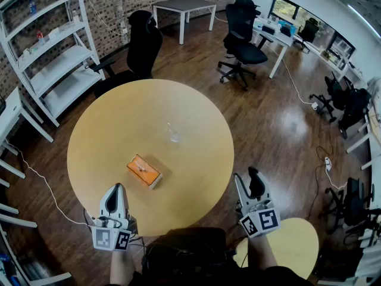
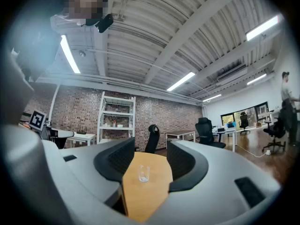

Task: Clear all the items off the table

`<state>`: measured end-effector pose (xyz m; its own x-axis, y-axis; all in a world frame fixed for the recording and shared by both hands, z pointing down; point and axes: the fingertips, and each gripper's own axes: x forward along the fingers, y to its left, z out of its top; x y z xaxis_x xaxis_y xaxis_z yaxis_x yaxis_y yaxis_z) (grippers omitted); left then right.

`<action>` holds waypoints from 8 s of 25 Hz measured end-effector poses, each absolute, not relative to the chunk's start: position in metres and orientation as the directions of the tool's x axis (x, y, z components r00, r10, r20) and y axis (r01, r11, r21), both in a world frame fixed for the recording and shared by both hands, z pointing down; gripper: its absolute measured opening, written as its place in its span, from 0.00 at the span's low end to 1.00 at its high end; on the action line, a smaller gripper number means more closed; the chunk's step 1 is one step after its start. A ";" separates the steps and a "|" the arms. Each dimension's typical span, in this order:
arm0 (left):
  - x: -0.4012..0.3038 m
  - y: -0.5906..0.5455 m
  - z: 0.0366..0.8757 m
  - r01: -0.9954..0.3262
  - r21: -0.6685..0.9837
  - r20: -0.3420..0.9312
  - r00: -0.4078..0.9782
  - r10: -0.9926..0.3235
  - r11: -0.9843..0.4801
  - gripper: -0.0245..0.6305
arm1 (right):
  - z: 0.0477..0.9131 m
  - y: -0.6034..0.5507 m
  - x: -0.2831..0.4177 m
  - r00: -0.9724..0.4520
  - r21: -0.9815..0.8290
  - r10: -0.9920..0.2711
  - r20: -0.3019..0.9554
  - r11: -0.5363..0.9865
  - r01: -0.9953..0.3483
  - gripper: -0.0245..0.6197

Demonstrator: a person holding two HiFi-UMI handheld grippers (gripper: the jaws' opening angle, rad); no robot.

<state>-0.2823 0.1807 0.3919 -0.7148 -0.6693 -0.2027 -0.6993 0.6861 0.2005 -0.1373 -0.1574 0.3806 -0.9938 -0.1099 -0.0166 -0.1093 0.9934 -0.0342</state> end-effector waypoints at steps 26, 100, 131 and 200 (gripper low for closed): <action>-0.328 0.319 0.418 -0.494 0.213 -0.114 -0.870 -0.480 0.843 0.03 | 0.518 0.052 -0.332 -0.800 -0.089 0.365 0.476 0.925 0.369 0.70; -0.078 -0.132 0.407 -0.923 0.229 -0.198 0.266 -0.944 -0.308 0.03 | 0.583 -0.259 0.259 -0.394 -0.103 -0.677 0.622 0.427 -0.898 0.72; 0.221 -0.269 0.520 -0.692 0.348 0.109 0.700 -0.706 -0.633 0.03 | 0.733 -0.230 0.612 0.089 -0.009 -0.578 0.811 -0.164 -0.986 0.72; 0.167 -0.218 0.426 -0.581 0.241 -0.213 0.750 -0.627 -0.777 0.03 | 0.450 -0.046 0.579 0.465 -0.080 -0.885 -0.030 -0.462 -0.883 0.04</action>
